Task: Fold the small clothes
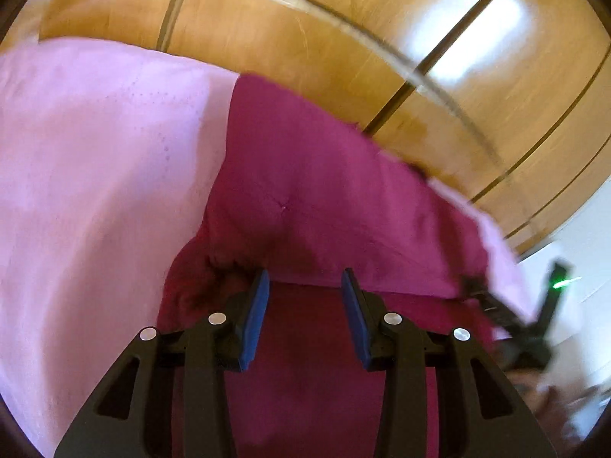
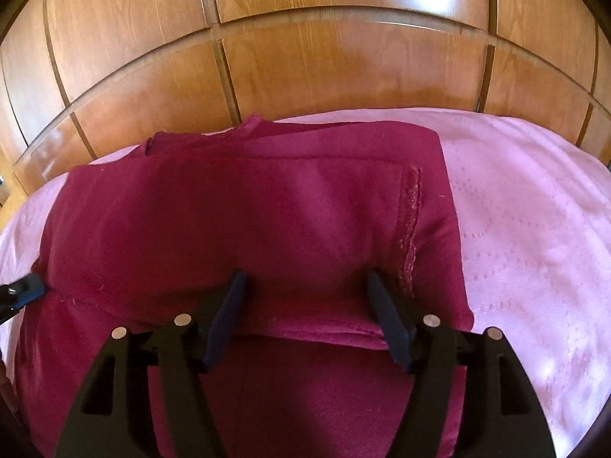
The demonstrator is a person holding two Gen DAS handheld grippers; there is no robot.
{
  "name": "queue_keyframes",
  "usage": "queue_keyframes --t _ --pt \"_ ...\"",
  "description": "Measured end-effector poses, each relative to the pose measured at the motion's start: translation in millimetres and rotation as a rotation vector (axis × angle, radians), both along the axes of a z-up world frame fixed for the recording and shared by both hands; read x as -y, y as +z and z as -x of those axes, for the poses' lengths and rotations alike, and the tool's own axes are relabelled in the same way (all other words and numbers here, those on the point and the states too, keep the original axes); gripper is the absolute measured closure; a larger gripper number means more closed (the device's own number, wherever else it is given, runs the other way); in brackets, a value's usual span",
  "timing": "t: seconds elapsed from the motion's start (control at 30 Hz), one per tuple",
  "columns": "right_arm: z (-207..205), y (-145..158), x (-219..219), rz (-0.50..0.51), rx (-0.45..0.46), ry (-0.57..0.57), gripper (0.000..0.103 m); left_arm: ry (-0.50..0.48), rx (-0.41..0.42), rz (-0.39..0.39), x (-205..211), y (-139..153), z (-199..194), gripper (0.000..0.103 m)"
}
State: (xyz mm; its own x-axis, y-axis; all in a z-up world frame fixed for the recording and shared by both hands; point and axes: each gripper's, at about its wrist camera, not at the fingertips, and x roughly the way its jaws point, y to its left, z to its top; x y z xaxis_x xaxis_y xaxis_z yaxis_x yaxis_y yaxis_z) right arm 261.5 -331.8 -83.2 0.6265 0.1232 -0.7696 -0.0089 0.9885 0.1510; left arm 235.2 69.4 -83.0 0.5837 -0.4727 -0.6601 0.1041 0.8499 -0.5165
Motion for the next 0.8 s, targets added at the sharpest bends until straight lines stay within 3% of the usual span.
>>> queue_keyframes --t 0.03,0.07,0.1,0.13,0.23,0.43,0.57,0.63,0.7,0.77,0.8 --pt "-1.7 -1.6 1.4 -0.011 0.003 0.002 0.033 0.015 0.013 0.019 -8.7 5.2 1.2 0.065" --pt "-1.8 -1.4 1.4 -0.017 0.006 0.003 0.032 0.038 0.031 0.061 -21.0 10.8 -1.0 0.058" --pt "-2.6 -2.8 0.4 -0.016 0.008 0.005 0.032 0.061 0.038 0.099 -31.7 14.8 -5.1 0.044" --pt "-3.0 -3.2 -0.6 -0.011 0.009 0.007 0.031 0.090 0.040 0.127 -41.3 17.8 -9.5 0.041" --pt "3.5 -2.4 1.3 -0.003 0.011 0.010 0.030 0.150 0.023 0.139 -59.7 23.4 -37.1 0.040" --pt "3.4 -3.0 1.7 -0.014 0.013 0.015 0.028 0.113 -0.036 0.114 -54.4 13.5 -93.0 0.039" --pt "2.5 -3.6 0.7 -0.013 0.013 0.016 0.027 0.119 -0.089 0.157 -53.7 -2.2 -119.4 0.039" --pt "2.4 -4.0 0.6 -0.015 0.014 0.016 0.027 0.124 -0.115 0.187 -53.5 -9.3 -124.4 0.047" --pt "1.4 -4.1 0.4 -0.017 0.015 0.016 0.027 0.142 -0.111 0.165 -46.2 -10.4 -128.1 0.083" --pt "1.6 -3.9 0.3 -0.016 0.016 0.016 0.027 0.168 -0.070 0.126 -45.1 -5.8 -120.8 0.092" --pt "1.8 -3.8 0.1 -0.015 0.016 0.016 0.027 0.176 -0.038 0.079 -40.3 -3.1 -116.5 0.093"
